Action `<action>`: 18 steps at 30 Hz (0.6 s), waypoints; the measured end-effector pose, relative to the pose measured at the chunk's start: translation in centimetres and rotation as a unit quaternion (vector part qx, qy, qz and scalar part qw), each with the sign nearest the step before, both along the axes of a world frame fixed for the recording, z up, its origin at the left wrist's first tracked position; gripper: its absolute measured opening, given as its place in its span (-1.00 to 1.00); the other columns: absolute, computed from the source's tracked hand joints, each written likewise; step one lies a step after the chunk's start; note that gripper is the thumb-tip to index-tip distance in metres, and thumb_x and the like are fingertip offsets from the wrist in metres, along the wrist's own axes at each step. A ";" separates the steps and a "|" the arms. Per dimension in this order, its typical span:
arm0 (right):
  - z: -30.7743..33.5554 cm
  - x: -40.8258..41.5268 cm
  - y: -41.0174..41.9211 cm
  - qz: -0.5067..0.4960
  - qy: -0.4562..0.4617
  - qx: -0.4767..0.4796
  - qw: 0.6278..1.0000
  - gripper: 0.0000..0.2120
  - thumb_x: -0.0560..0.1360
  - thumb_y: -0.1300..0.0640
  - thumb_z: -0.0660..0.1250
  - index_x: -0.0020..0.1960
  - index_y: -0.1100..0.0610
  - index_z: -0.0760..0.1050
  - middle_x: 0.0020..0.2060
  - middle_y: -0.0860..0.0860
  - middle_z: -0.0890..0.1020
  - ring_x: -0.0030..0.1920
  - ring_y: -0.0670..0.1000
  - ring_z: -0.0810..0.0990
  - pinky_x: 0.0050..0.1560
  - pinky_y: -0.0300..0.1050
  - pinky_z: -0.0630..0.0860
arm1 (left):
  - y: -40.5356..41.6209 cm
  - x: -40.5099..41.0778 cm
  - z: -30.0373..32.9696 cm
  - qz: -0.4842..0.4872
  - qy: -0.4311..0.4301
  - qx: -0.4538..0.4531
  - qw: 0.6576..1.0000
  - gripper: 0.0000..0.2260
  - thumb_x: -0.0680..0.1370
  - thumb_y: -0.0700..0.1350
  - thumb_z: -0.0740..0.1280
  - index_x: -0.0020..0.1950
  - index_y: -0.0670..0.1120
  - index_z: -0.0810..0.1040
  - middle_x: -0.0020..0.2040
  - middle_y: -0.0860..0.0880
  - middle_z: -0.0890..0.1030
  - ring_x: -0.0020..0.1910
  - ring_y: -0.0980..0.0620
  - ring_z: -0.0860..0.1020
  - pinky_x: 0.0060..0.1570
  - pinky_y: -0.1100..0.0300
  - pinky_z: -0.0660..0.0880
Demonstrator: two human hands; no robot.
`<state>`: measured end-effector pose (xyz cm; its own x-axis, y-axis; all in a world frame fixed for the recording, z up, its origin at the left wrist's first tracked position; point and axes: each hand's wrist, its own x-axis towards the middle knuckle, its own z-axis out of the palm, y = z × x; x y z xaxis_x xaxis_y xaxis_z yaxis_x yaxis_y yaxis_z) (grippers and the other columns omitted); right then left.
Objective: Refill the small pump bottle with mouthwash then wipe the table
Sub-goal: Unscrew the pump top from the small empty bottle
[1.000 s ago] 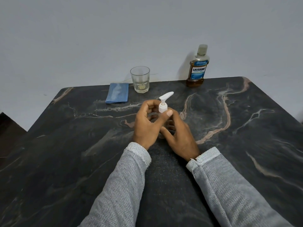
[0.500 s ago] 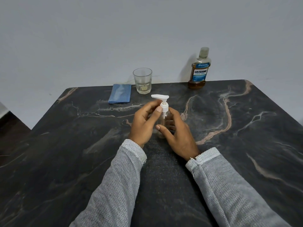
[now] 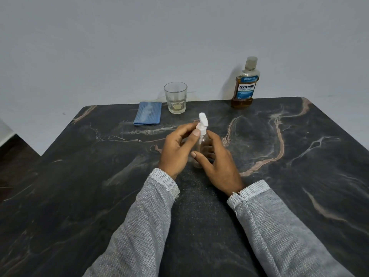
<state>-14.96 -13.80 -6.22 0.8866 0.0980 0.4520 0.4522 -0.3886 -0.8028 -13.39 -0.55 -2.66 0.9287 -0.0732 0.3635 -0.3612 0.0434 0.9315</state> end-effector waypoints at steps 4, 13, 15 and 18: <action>-0.1 0.0 -0.1 0.001 0.003 -0.002 1.000 -0.45 0.51 -0.03 0.36 0.42 -0.02 0.24 0.16 -0.04 0.57 0.11 -0.09 0.59 0.07 0.03 0.60 | -0.5 -0.3 0.1 0.009 -0.002 -0.022 1.000 -0.77 0.49 -0.20 0.43 0.11 0.02 0.56 0.03 0.07 0.66 0.06 0.15 0.61 0.02 0.30 0.51; -0.2 0.1 0.0 0.001 0.013 0.014 1.000 -0.45 0.51 -0.05 0.37 0.42 -0.06 0.24 0.18 -0.05 0.58 0.12 -0.07 0.60 0.08 0.05 0.59 | -0.4 -0.1 0.1 0.013 0.001 -0.021 1.000 -0.81 0.51 -0.21 0.40 0.12 -0.09 0.59 0.05 -0.01 0.67 0.06 0.12 0.62 0.03 0.28 0.52; -0.2 0.1 0.0 0.002 0.011 0.011 1.000 -0.45 0.50 -0.09 0.34 0.42 -0.04 0.24 0.17 -0.06 0.58 0.11 -0.09 0.60 0.07 0.04 0.59 | -0.6 -0.3 0.1 0.020 0.003 -0.024 0.999 -0.77 0.48 -0.22 0.44 0.11 -0.05 0.56 0.02 0.04 0.66 0.03 0.16 0.62 0.00 0.32 0.51; -0.2 0.1 0.0 0.006 0.014 0.016 1.000 -0.45 0.50 -0.07 0.37 0.42 -0.02 0.25 0.15 -0.07 0.59 0.09 -0.09 0.61 0.07 0.04 0.59 | -0.4 -0.2 0.2 0.001 0.005 -0.014 1.000 -0.75 0.52 -0.16 0.36 0.20 -0.09 0.58 0.12 0.01 0.64 0.14 0.11 0.59 0.12 0.23 0.51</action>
